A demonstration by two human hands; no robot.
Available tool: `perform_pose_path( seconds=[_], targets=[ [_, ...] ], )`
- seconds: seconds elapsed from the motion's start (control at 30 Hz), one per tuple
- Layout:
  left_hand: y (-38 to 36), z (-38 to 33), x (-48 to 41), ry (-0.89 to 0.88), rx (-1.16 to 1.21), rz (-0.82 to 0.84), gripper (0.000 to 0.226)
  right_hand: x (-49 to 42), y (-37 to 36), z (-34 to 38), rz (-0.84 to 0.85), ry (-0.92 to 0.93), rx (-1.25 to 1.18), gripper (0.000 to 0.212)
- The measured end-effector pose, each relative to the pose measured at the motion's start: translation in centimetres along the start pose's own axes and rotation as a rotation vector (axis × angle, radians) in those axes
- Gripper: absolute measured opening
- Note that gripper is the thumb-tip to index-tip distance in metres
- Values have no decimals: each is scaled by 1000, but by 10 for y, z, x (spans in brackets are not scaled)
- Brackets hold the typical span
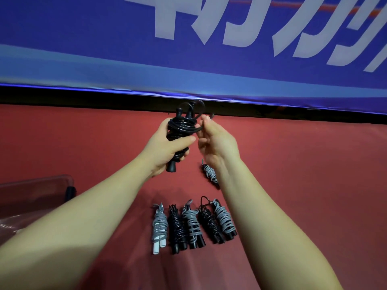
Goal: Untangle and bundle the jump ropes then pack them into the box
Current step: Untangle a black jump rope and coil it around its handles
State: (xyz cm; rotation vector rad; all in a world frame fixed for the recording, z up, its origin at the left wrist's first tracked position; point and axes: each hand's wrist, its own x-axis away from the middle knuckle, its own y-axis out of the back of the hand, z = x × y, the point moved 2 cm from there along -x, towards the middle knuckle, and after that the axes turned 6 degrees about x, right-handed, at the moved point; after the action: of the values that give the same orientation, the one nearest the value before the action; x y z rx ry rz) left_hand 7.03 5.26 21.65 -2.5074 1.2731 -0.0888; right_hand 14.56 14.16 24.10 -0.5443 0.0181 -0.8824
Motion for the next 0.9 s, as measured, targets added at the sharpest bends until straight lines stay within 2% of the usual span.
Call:
perform_pose_path(
  seconds=[0.07, 0.13, 0.23, 0.3, 0.37, 0.47, 0.53, 0.63, 0.7, 0.73, 0.9],
  targets=[
    [3, 0, 1, 31, -38, 59, 40, -3, 4, 11, 54, 120, 358, 15],
    [9, 1, 3, 61, -89, 109, 43, -1, 8, 17, 155, 110, 559, 19],
    [14, 3, 8, 125, -132, 182, 45, 6, 12, 21, 240, 223, 895, 20],
    [18, 4, 9, 171, -139, 211, 45, 10, 12, 21, 288, 304, 1066, 22],
    [20, 3, 10, 196, -184, 212, 46, 12, 11, 18, 313, 362, 1129, 25],
    [16, 0, 11, 166, -324, 170, 57, 9, 12, 12, 269, 397, 1103, 27],
    [10, -4, 11, 63, -442, 107, 62, 5, 14, 5, 200, 377, 1032, 26],
    [4, -18, 8, -78, -547, -6, 63, 3, 14, -2, 209, 312, 654, 23],
    [3, -24, 6, -66, -531, -2, 64, 3, 12, -3, 246, 275, 394, 22],
    [3, -26, 7, -54, -519, 14, 64, 4, 11, -2, 249, 273, 346, 22],
    [2, -28, 13, -73, -573, 86, 56, 0, 11, -2, 220, 307, 434, 18]
  ],
)
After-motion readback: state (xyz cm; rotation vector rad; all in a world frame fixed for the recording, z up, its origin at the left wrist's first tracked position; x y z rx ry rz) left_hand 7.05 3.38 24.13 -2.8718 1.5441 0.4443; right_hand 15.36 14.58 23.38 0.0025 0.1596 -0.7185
